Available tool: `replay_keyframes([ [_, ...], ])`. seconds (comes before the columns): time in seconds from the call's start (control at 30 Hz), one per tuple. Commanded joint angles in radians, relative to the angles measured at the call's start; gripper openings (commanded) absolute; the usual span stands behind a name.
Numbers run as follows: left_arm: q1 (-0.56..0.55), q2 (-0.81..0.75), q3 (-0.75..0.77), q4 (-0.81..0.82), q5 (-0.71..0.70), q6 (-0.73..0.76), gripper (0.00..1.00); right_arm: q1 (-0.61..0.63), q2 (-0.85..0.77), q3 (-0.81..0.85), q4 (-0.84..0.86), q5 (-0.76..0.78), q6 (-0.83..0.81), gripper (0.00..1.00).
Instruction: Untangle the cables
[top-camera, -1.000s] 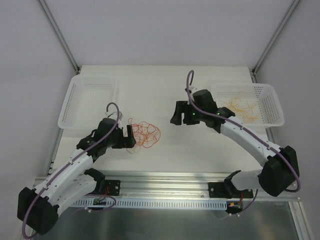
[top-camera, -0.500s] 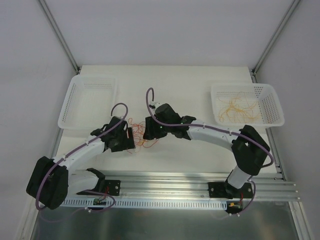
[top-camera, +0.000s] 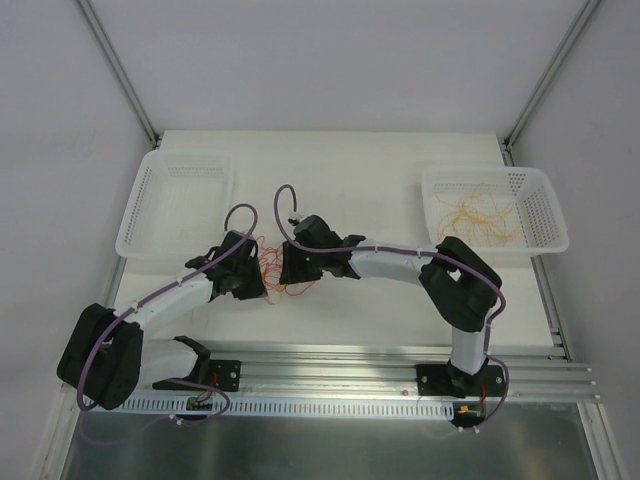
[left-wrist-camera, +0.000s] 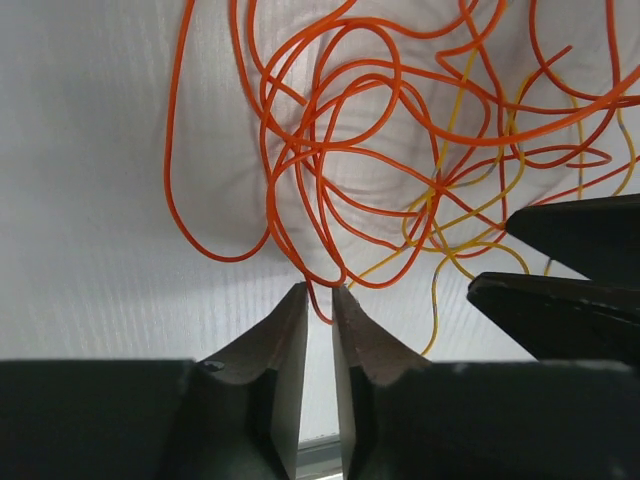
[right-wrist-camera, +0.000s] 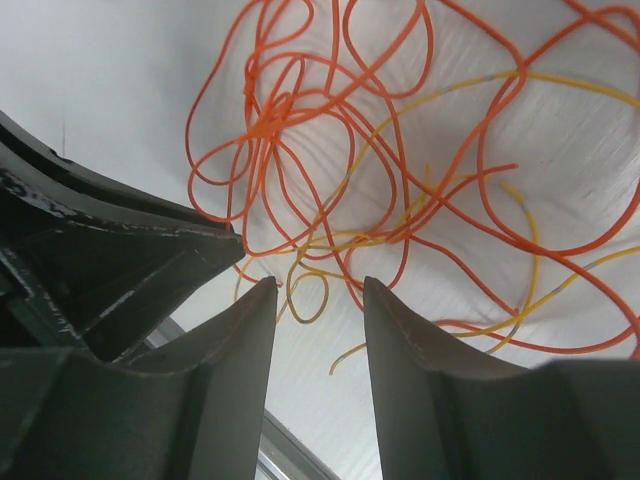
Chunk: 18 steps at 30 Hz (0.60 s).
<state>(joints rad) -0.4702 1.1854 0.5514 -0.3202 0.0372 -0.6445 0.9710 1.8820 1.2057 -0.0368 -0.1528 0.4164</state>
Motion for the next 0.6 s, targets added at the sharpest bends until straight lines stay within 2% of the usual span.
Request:
replay_keyframes([
  [0.0,0.002,-0.003,-0.014,0.038,0.046,-0.012,0.14,0.012,0.006,-0.011,0.034,0.010,0.042,0.43],
  [0.17,0.002,0.008,-0.030,0.055,0.058,-0.023,0.04,0.011,0.031,-0.012,0.057,0.001,0.038,0.32],
  [0.27,0.002,0.013,-0.038,0.058,0.056,-0.029,0.01,0.012,0.028,-0.012,0.051,-0.002,0.036,0.20],
  [0.3,0.002,0.014,-0.039,0.058,0.053,-0.035,0.00,0.012,0.025,-0.014,0.046,-0.001,0.033,0.11],
  [0.37,0.002,0.014,-0.045,0.059,0.046,-0.040,0.00,0.011,0.009,-0.024,0.041,0.004,0.021,0.02],
  [0.57,0.002,0.010,-0.051,0.059,0.012,-0.063,0.00,0.005,-0.142,-0.028,-0.126,0.022,-0.085,0.01],
])
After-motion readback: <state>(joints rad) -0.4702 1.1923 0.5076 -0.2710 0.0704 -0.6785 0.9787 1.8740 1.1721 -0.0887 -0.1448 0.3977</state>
